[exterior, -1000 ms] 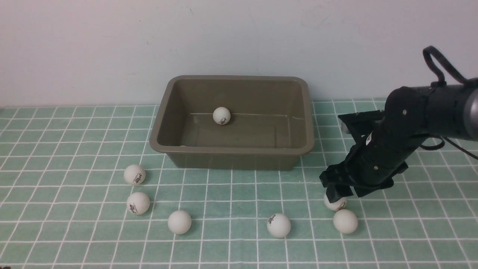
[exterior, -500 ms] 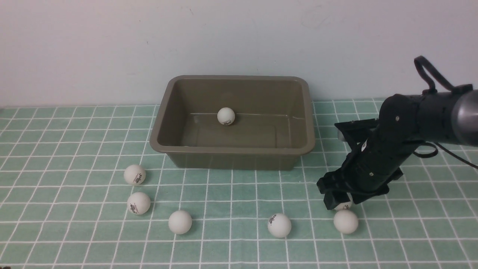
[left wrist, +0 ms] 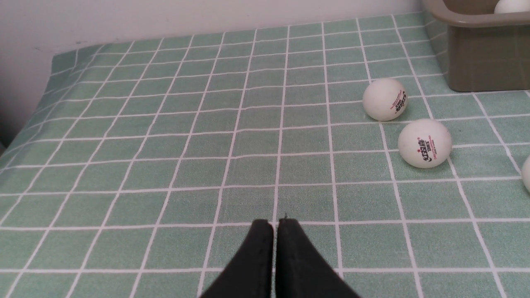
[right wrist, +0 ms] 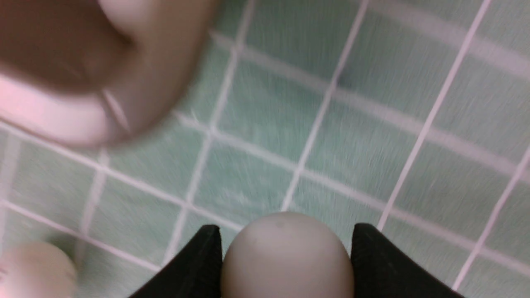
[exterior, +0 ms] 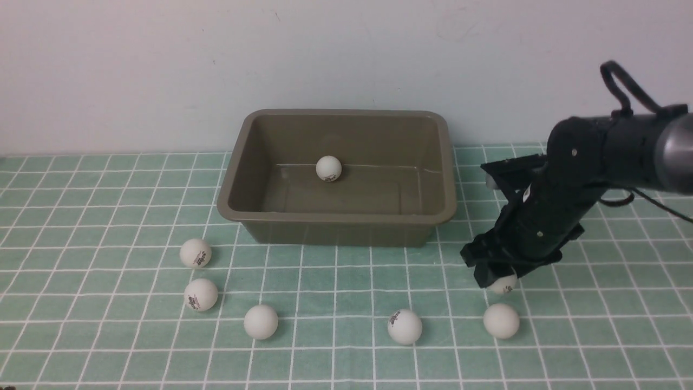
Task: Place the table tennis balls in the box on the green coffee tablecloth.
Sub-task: 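Reach for and grasp a ping pong ball on the table, then release the ping pong ball into the bin and lift the gripper away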
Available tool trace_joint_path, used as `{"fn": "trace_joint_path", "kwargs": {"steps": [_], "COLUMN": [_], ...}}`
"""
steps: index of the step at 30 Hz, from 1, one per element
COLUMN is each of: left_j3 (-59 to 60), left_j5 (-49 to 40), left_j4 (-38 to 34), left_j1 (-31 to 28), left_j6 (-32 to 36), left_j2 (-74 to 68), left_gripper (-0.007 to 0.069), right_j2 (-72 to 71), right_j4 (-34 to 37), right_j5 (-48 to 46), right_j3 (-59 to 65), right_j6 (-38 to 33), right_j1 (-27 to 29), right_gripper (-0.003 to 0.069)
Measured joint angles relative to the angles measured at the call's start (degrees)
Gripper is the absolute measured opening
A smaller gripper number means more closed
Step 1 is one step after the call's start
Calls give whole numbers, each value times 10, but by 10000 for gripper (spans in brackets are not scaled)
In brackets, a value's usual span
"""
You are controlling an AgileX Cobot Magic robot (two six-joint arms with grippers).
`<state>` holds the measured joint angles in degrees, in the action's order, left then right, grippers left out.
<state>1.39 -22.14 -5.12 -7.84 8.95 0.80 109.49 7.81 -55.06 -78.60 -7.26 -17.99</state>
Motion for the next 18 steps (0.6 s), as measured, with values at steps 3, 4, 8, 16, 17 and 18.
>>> {"fn": "trace_joint_path", "kwargs": {"steps": [3,4,8,16,17,18], "left_j3": [0,0,0,0,0,0], "left_j5": [0,0,0,0,0,0], "left_j4": [0,0,0,0,0,0], "left_j1": [0,0,0,0,0,0], "left_j6": [0,0,0,0,0,0], "left_j2": [0,0,0,0,0,0], "left_gripper": [-4,-4,-4,-4,-4,-4], "right_j2": [-6,-8,-9,10,17,40], "right_j4": [2,7,30,37,37,37], "right_j5": [-22,-25,-17,21,22,24], "right_j3": [-53,-73,-139,-187,-192,-207], "right_j6": [0,-3,-27,-44,-44,-46], "right_j1": [0,-1,-10,-50,-53,-61], "right_gripper": [361,361,361,361,361,361]}}
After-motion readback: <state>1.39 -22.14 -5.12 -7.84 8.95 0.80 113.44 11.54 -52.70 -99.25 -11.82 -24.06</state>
